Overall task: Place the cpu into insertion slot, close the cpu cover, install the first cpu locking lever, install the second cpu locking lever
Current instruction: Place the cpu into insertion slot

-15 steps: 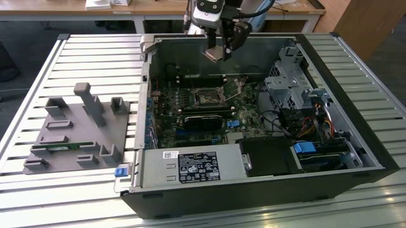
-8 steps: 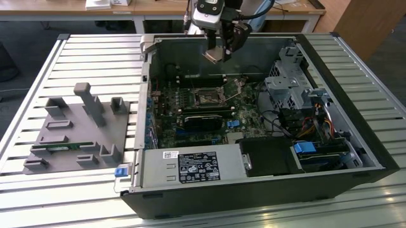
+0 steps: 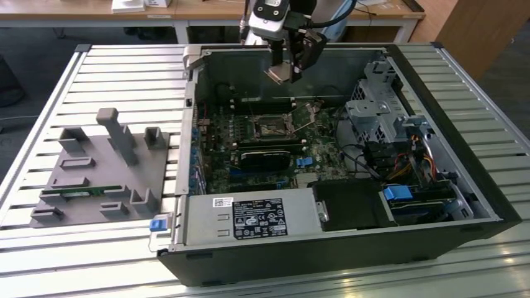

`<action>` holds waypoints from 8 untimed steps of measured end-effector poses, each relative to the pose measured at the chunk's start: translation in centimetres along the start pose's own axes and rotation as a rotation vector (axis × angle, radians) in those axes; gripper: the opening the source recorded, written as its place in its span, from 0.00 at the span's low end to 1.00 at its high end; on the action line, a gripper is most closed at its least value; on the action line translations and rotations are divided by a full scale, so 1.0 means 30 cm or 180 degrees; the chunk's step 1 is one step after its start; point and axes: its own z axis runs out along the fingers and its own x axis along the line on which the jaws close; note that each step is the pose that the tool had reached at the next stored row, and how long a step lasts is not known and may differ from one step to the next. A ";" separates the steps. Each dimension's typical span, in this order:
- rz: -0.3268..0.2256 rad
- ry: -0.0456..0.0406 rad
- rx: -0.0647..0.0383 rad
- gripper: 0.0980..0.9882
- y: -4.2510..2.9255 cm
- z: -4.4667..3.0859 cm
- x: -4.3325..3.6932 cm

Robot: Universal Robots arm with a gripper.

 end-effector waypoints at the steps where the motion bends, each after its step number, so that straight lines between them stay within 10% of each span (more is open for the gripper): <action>1: 0.0018 -0.0002 0.0000 0.50 0.000 0.000 0.000; 8: 0.0020 -0.0002 0.0000 0.50 0.000 0.005 0.000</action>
